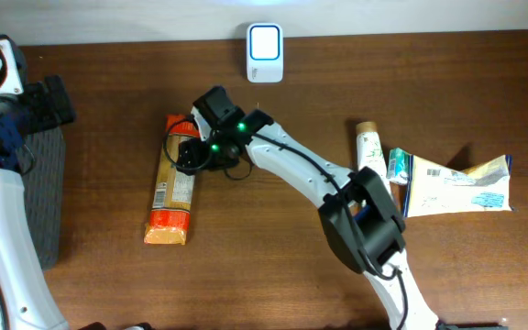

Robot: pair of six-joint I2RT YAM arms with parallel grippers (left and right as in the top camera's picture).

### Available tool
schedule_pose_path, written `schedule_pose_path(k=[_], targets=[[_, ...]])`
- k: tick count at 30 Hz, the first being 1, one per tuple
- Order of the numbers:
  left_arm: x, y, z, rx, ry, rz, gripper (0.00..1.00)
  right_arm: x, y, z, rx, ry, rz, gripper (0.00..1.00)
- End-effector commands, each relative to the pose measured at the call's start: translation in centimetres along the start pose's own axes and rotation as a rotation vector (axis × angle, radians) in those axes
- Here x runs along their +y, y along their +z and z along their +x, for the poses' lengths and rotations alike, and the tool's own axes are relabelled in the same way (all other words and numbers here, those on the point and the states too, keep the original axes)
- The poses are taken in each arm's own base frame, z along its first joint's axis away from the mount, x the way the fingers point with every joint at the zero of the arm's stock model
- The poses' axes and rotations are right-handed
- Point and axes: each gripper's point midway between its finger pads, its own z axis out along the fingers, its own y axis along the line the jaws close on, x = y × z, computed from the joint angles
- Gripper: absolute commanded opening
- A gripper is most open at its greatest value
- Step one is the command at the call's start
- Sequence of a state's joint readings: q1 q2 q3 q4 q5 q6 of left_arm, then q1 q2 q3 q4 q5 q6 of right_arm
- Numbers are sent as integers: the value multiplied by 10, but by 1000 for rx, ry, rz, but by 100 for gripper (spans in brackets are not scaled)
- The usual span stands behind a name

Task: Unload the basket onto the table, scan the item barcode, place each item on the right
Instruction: 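Move the right gripper to the red-capped pasta package and grasp it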

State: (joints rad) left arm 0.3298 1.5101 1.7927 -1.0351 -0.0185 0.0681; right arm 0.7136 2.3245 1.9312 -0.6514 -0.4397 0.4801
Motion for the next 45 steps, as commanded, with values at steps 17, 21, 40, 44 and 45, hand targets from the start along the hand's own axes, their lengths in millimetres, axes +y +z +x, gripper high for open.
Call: schedule_pose_path(k=[17,21,40,44,45], targets=[[2,-5,-4,-17,15,-7,99,-20,82,23,41,156,-11,37],[2,-5,-4,-17,15,-7,99,-25,81,29,65,132,5,4],[2,-5,-4,-17,15,-7,99,-83,-96,30,196,-226,619,4],[2,-5,-4,-17,15,-7,99,-102,-105,40,211,-240,811,4],[2,-5,-4,-17,15,-7,99,-100,-102,43,219,-248,811,4]])
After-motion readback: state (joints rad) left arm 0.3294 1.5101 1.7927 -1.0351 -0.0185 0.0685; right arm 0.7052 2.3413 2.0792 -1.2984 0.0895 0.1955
